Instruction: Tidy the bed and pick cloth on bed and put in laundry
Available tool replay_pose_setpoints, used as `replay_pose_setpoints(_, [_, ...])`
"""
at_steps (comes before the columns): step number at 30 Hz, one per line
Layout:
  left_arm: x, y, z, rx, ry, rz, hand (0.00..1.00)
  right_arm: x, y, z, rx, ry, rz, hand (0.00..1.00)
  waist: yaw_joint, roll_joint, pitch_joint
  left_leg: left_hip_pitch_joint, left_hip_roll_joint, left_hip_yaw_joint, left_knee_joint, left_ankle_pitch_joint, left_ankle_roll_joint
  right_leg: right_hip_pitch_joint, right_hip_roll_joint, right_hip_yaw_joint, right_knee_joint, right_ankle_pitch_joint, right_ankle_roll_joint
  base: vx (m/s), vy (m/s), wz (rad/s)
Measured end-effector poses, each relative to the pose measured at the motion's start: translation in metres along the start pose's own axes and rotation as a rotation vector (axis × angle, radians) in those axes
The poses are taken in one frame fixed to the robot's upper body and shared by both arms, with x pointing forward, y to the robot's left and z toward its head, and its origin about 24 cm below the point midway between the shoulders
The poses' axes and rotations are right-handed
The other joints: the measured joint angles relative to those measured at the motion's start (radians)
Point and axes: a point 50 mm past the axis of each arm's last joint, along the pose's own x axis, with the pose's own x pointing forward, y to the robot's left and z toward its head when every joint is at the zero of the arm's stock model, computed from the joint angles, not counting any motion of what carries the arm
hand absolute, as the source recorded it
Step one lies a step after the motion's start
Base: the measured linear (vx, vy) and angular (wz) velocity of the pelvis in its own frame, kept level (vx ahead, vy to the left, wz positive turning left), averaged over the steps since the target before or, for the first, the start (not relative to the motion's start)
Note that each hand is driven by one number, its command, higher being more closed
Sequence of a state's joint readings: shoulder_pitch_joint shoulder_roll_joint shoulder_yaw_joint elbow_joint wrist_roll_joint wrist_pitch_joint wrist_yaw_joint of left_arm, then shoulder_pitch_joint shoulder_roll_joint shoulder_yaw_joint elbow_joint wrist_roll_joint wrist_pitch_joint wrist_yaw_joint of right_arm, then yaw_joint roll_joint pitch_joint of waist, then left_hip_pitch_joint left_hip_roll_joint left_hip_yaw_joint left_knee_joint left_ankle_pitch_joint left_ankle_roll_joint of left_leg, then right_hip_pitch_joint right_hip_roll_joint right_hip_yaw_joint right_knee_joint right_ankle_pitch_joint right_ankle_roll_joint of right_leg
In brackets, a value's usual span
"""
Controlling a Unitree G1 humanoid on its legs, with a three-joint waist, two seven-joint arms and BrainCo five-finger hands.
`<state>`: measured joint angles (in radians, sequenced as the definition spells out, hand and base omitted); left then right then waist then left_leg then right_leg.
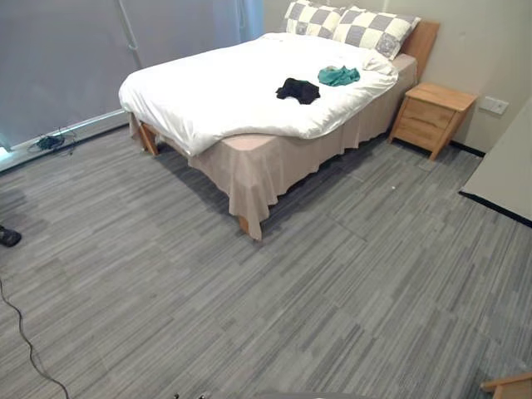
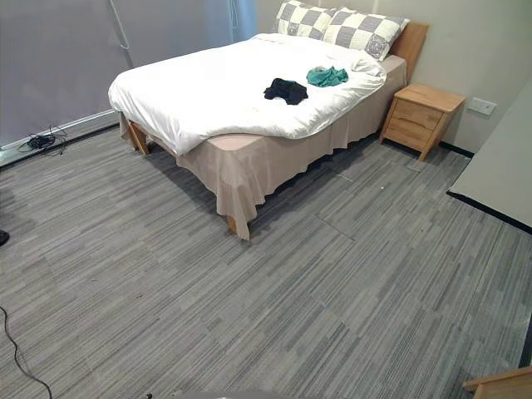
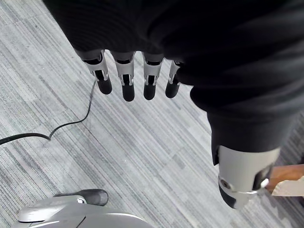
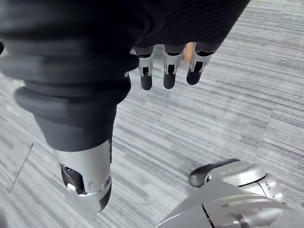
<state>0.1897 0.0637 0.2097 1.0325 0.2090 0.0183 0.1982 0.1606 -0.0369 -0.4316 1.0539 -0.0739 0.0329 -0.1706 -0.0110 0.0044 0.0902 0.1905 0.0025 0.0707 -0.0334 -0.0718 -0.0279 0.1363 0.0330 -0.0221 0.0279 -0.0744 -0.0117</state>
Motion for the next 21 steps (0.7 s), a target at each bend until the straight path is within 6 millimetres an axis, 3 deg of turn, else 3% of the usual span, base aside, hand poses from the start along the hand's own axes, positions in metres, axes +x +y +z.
replay_pose_setpoints(7, [0.002,-0.001,0.010,-0.004,-0.025,-0.001,0.00,0.001,0.014,0.021,0.001,-0.054,0.031,0.00,0.001,-0.005,0.024,0.013,0.000,0.008,-0.004,0.000,-0.001,0.019,0.000,-0.001,-0.013,-0.003,0.006,0.00,-0.008,0.00])
replay_pose_setpoints(21, [0.002,-0.001,0.009,-0.024,-0.019,0.004,0.00,0.001,0.013,0.018,0.026,-0.042,0.027,0.00,0.000,-0.006,0.031,0.015,0.001,0.012,-0.004,0.000,0.000,0.020,-0.001,-0.004,-0.013,-0.004,0.007,-0.04,-0.024,0.00])
